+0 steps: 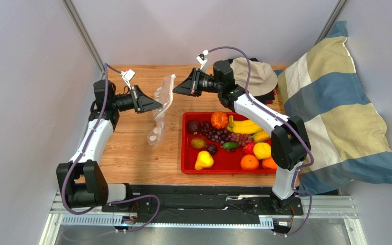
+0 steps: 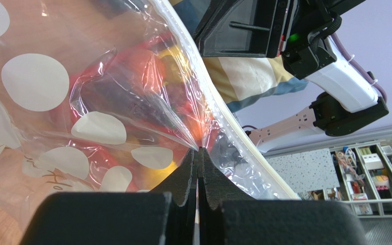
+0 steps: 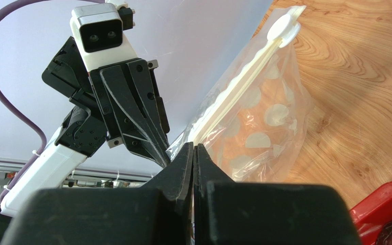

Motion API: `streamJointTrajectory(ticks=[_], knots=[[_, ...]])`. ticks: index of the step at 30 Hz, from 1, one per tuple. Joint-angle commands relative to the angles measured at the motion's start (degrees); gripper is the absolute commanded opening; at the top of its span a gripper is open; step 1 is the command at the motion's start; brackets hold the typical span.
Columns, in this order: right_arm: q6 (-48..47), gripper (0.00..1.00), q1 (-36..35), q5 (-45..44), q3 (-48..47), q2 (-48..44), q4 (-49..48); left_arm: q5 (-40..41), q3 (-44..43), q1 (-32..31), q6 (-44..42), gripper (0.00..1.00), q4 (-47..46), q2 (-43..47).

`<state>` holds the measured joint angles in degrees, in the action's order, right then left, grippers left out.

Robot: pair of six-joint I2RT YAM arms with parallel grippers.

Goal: Place the food in the zip-top bag and seal the zipper
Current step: Open the zipper of the food storage bag at the center of the board.

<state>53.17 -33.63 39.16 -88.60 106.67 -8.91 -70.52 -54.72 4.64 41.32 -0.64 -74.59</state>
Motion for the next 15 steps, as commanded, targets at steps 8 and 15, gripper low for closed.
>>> streamJointTrajectory(ticks=[8, 15], knots=[[1.8, 0.07, -0.4, 1.1, -0.3, 0.6, -0.7, -1.6, 1.5, 0.3, 0.8, 0.00, -6.1, 3.6], [3.6, 0.17, -0.8, 2.8, -0.3, 1.1, -2.1, -0.2, 1.6, 0.3, -0.3, 0.00, -8.1, 3.9]])
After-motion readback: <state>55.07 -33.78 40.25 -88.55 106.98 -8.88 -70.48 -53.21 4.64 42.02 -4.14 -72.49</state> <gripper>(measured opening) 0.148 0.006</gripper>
